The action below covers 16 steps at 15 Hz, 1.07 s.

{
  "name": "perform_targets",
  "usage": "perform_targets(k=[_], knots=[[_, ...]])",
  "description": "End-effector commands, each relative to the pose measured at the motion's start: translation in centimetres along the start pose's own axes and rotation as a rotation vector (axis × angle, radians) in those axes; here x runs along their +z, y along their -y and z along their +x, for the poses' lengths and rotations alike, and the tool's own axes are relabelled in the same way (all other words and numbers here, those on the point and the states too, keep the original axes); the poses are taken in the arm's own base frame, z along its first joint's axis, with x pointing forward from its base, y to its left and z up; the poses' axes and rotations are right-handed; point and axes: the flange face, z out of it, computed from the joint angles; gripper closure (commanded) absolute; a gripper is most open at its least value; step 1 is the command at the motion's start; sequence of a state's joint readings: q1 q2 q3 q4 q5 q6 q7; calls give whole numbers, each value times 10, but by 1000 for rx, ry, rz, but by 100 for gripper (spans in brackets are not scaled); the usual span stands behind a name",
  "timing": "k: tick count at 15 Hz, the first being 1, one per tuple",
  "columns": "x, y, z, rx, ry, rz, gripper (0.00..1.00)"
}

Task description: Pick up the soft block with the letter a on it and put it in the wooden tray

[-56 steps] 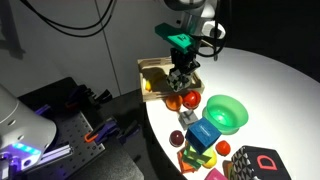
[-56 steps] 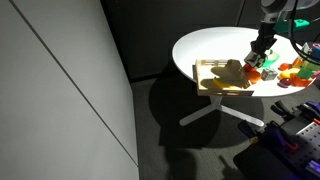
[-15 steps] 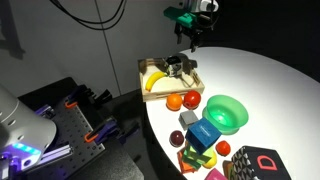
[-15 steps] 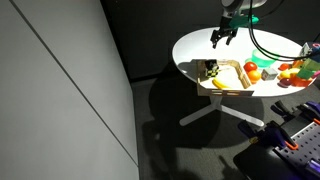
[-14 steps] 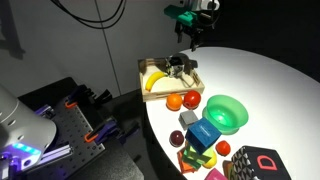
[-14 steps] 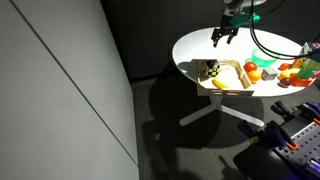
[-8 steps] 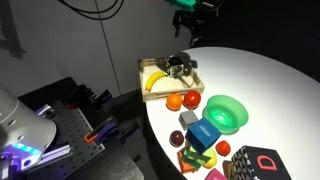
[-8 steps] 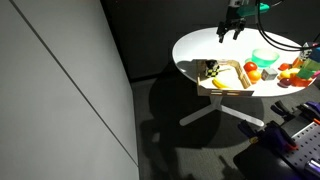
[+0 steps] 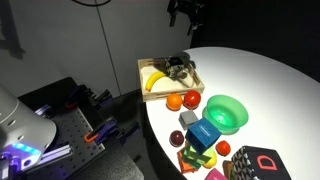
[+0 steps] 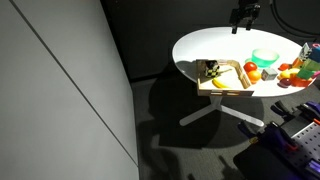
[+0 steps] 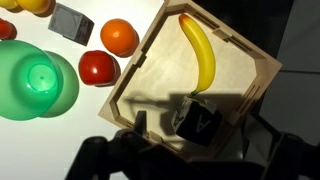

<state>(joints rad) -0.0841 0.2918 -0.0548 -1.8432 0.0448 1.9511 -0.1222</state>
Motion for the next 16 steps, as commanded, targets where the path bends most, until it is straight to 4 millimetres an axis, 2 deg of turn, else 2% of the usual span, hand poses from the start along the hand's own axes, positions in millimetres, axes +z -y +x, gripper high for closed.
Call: perform_targets(k=[1, 9, 16], knots=[[-22, -7, -32, -35, 10, -21, 0], [-57, -10, -80, -40, -34, -55, 0], [-83, -14, -114, -23, -102, -17, 0]])
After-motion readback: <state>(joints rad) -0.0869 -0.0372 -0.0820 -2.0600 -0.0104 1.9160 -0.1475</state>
